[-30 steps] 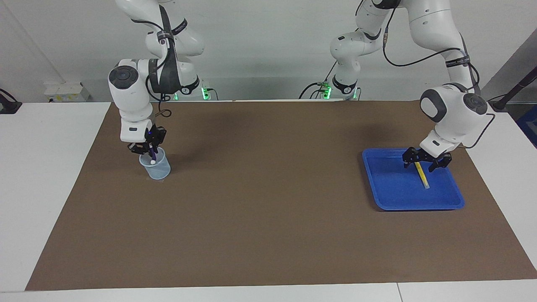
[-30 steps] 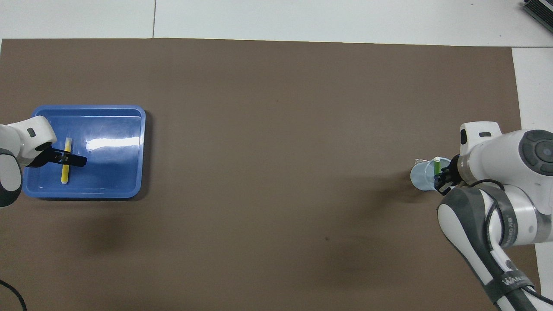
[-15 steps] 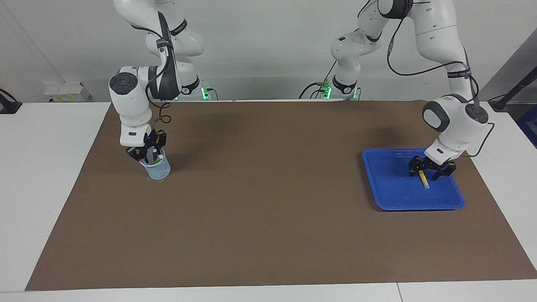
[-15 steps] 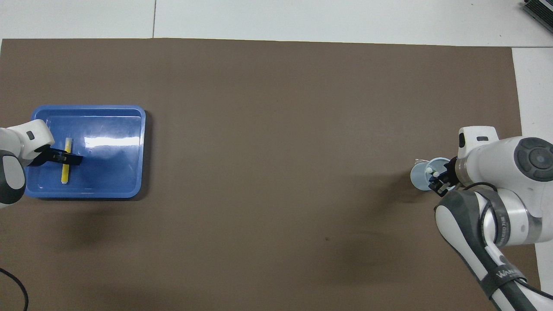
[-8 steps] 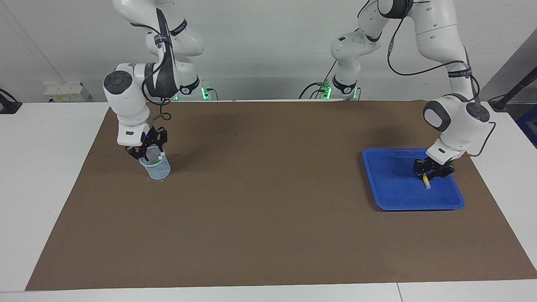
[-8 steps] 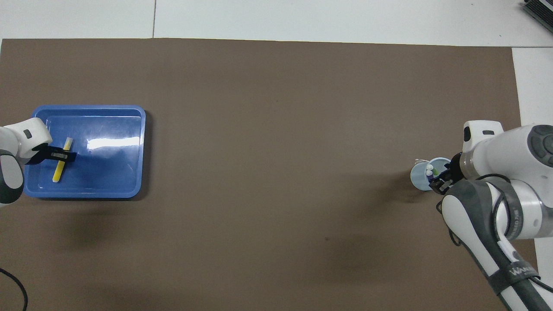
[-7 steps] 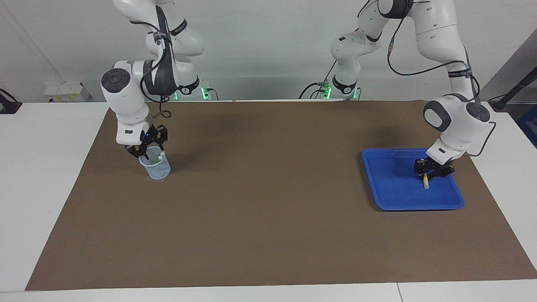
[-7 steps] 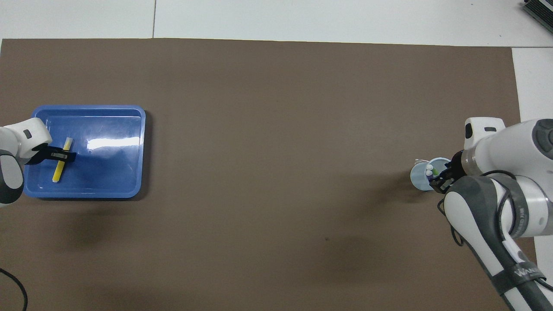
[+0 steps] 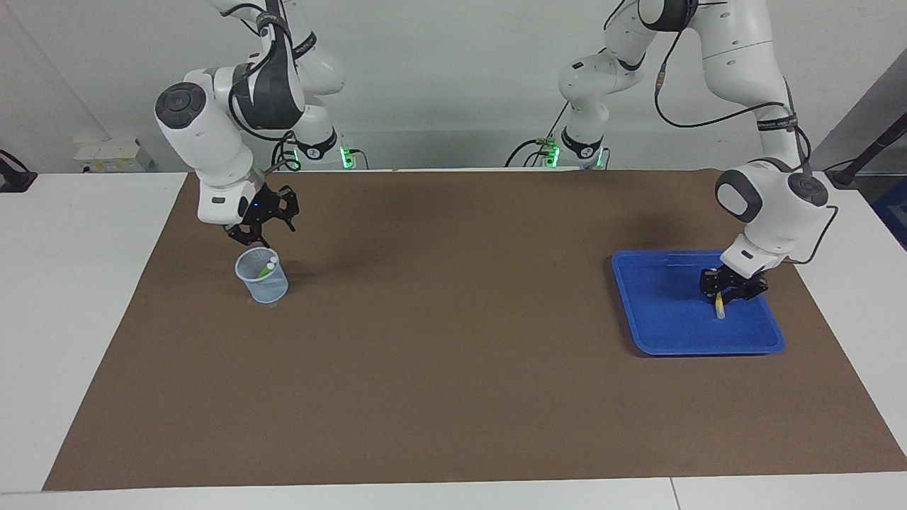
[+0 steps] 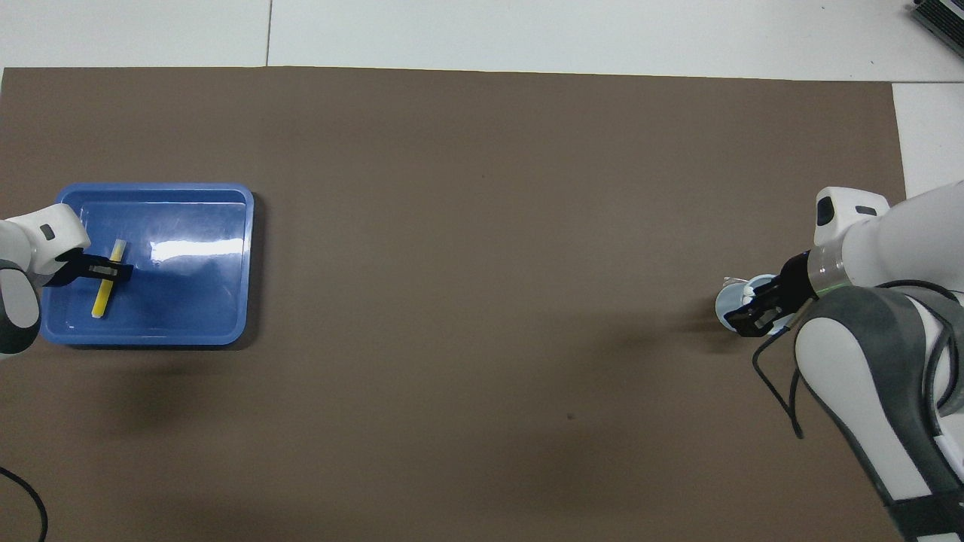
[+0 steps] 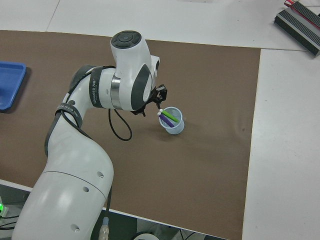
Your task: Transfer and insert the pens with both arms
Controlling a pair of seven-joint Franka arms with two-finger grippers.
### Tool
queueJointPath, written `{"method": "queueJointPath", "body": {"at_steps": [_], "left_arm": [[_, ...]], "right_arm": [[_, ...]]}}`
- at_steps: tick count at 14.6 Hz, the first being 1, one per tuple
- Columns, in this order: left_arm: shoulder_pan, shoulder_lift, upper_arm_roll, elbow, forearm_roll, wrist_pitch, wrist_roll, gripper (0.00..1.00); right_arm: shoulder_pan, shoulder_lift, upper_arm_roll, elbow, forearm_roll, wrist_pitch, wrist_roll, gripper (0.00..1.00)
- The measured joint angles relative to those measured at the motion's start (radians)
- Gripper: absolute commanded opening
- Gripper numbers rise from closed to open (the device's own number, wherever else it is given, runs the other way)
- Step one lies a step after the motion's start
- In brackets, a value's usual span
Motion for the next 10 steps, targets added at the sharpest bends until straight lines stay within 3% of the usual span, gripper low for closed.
{"method": "queueJointPath", "body": {"at_steps": [2, 7, 10], "left_arm": [[-0.005, -0.005, -0.009, 0.032, 0.000, -0.081, -0.054, 0.00], [-0.075, -0.086, -0.015, 0.130, 0.000, -0.341, -0.233, 0.00], [-0.096, -0.134, -0.018, 0.134, 0.000, -0.416, -0.311, 0.00]], "right_arm": [[0.021, 0.000, 0.015, 0.008, 0.080, 0.001, 0.088, 0.58], [0.162, 0.000, 0.022, 0.008, 0.123, 0.055, 0.432, 0.61], [0.240, 0.001, 0.026, -0.004, 0.221, 0.143, 0.629, 0.70]]}}
